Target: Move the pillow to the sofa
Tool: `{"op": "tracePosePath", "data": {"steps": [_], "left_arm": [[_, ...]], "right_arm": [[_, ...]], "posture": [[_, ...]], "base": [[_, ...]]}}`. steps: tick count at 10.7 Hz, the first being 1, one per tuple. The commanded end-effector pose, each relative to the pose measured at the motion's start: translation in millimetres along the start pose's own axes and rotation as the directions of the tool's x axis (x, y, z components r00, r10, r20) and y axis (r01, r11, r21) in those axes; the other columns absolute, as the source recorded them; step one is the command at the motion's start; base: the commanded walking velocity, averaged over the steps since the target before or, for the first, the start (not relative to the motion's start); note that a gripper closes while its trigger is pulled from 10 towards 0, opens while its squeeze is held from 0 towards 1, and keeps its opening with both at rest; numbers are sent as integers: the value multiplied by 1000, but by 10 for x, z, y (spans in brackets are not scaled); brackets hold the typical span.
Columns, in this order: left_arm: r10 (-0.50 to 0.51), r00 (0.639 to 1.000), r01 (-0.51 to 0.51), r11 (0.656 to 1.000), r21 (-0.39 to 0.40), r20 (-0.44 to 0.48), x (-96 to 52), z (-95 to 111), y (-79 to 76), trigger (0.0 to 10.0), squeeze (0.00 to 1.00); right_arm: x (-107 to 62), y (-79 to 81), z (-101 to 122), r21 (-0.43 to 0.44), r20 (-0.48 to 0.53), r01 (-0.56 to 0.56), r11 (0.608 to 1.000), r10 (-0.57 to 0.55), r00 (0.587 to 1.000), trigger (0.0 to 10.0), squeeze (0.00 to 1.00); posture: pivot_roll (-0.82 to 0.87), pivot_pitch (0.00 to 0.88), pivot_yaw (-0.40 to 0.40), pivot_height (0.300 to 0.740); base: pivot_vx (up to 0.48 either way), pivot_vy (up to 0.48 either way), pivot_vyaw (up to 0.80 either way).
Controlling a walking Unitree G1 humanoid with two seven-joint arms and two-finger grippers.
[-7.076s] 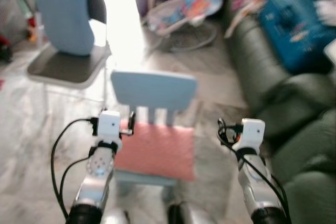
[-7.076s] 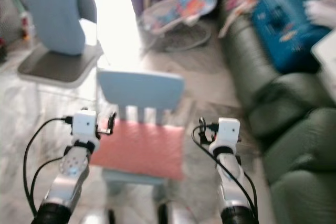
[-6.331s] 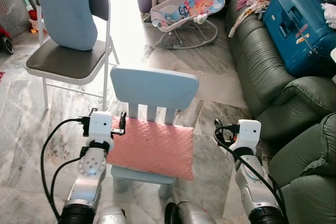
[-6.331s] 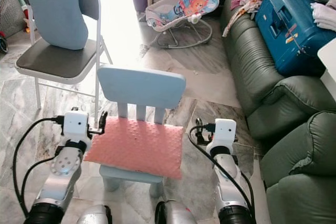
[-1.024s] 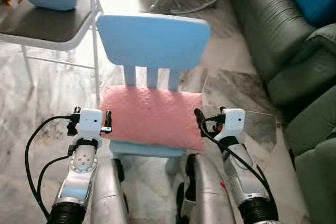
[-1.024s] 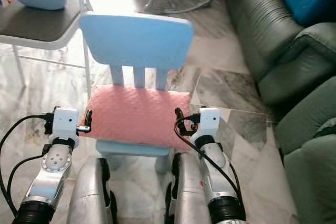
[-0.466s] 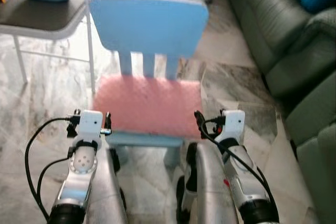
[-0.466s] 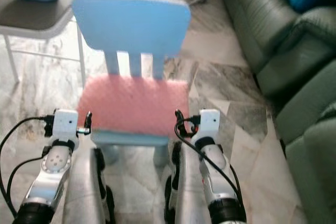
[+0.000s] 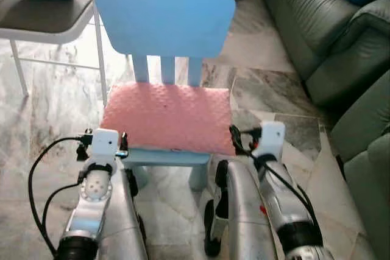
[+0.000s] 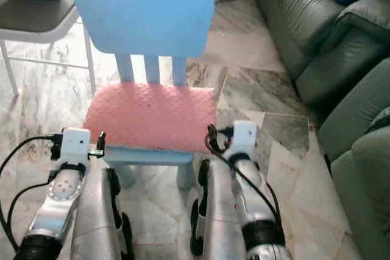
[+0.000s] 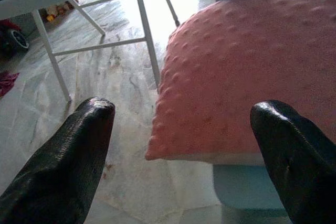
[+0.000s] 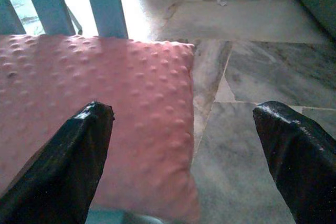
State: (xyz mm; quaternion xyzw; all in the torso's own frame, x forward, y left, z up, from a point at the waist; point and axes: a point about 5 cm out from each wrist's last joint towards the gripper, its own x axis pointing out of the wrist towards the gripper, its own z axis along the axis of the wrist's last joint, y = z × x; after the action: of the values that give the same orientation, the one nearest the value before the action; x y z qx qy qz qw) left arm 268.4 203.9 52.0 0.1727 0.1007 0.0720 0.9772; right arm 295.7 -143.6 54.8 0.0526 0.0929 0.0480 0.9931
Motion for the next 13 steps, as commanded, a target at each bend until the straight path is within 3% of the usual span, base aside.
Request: {"op": "tracePosePath", "data": {"steps": [1, 2, 3, 4, 7, 10, 13], "left_arm": [[13, 1000, -12, 1000, 17, -26, -4, -39, 89, 10000, 0], [19, 999, -17, 999, 29, -40, 19, -56, 154, 10000, 0], [5, 999, -3, 999, 43, -49, 53, -40, 270, 10000, 0], [3, 999, 0, 999, 44, -53, 76, -22, 297, 10000, 0], [-31, 999, 32, 996, 78, -11, 264, 180, 219, 10000, 0], [34, 999, -34, 999, 32, -4, 304, 191, 274, 10000, 0], [133, 990, -133, 991, -18, 35, 450, 359, 390, 10000, 0]], "right_arm": [[24, -30, 21, -22, -6, -4, 1000, 4, 1000, 10000, 0], [73, -39, 72, -40, 4, -22, 999, 22, 1000, 10000, 0], [107, -58, 150, -29, -5, -65, 997, 65, 998, 10000, 0], [112, -85, 117, -46, -51, -36, 998, 34, 998, 10000, 0], [161, -35, 176, -3, -46, -86, 996, 86, 995, 10000, 0], [144, 40, 195, 31, -34, -118, 993, 119, 992, 10000, 0], [245, 241, 274, 73, 1, -255, 964, 256, 967, 10000, 0]], "posture": [[22, 238, -64, 503], [21, 258, -66, 503], [24, 331, -79, 503], [24, 350, -87, 503], [-14, 434, -115, 494], [-41, 471, -144, 459], [-25, 490, -153, 459]], "base": [[0, 0, 0], [0, 0, 0], [0, 0, 0], [0, 0, 0], [0, 0, 0], [0, 0, 0], [0, 0, 0]]}}
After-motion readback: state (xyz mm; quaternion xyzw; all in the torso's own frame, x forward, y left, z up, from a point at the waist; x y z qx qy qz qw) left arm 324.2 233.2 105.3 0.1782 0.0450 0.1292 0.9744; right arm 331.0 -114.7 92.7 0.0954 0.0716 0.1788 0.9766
